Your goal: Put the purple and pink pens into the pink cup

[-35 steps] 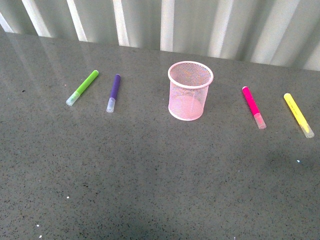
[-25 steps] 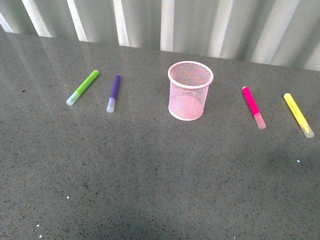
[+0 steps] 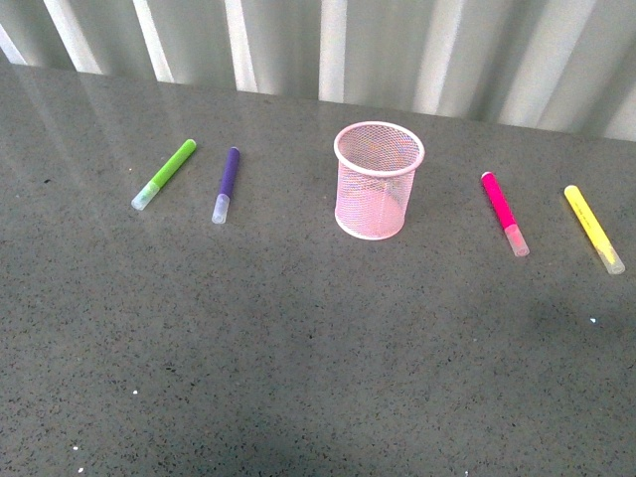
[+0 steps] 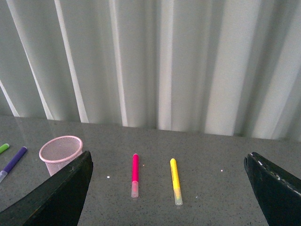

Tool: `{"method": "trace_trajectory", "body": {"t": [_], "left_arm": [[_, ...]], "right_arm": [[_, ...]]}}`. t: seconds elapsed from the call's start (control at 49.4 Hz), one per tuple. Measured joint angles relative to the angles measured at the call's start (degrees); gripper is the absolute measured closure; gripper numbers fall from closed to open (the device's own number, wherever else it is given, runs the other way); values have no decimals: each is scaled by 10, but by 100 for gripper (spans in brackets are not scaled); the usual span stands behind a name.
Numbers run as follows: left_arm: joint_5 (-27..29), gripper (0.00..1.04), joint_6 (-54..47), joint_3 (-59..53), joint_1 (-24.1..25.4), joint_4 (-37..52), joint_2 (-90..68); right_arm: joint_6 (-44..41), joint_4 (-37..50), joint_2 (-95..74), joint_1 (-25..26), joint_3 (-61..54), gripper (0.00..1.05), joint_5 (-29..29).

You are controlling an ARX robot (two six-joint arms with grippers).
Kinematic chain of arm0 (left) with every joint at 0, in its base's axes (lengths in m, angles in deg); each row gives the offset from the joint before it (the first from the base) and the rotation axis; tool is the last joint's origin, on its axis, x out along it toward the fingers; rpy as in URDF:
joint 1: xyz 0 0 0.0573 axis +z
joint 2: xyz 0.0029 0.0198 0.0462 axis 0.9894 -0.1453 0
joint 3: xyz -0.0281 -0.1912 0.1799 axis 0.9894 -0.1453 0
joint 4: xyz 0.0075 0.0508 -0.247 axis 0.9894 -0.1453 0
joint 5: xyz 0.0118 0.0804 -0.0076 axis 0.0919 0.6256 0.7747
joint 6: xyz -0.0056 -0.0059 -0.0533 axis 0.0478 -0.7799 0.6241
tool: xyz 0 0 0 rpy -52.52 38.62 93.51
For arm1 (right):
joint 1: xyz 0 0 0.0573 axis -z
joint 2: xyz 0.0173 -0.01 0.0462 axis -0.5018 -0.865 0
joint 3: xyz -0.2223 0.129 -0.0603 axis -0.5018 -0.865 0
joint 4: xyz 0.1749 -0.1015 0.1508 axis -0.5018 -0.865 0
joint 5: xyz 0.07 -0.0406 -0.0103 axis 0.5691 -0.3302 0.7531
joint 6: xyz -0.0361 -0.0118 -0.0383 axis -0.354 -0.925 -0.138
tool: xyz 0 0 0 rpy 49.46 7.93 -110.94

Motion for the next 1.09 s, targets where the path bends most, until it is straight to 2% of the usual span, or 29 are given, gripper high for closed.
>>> {"method": "trace_trajectory", "body": {"t": [0.425, 0.445, 0.486, 0.547, 0.607, 0.709, 0.83, 0.891, 0.951, 1.093], "left_arm": [[0, 7, 0, 0, 0, 0, 0], [5, 7, 12, 8, -3, -25, -13], [5, 7, 42, 43, -10, -105, -59], [18, 7, 65, 80, -29, -136, -133], [15, 7, 77, 119, -53, -94, -208], [18, 7, 70, 211, -100, 26, -359], [-7, 7, 54, 303, -118, 75, -502], [-27, 7, 56, 393, -120, 38, -626], [-18, 7, 54, 496, -122, -15, -750], [16, 7, 33, 675, -131, -107, -929]], "right_arm": [[0, 0, 0, 0, 0, 7, 0], [0, 0, 0, 0, 0, 7, 0], [0, 0, 0, 0, 0, 7, 0], [0, 0, 0, 0, 0, 7, 0], [0, 0, 0, 0, 0, 7, 0], [0, 0, 0, 0, 0, 7, 0], [0, 0, 0, 0, 0, 7, 0], [0, 0, 0, 0, 0, 7, 0], [0, 0, 0, 0, 0, 7, 0], [0, 0, 0, 0, 0, 7, 0]]}}
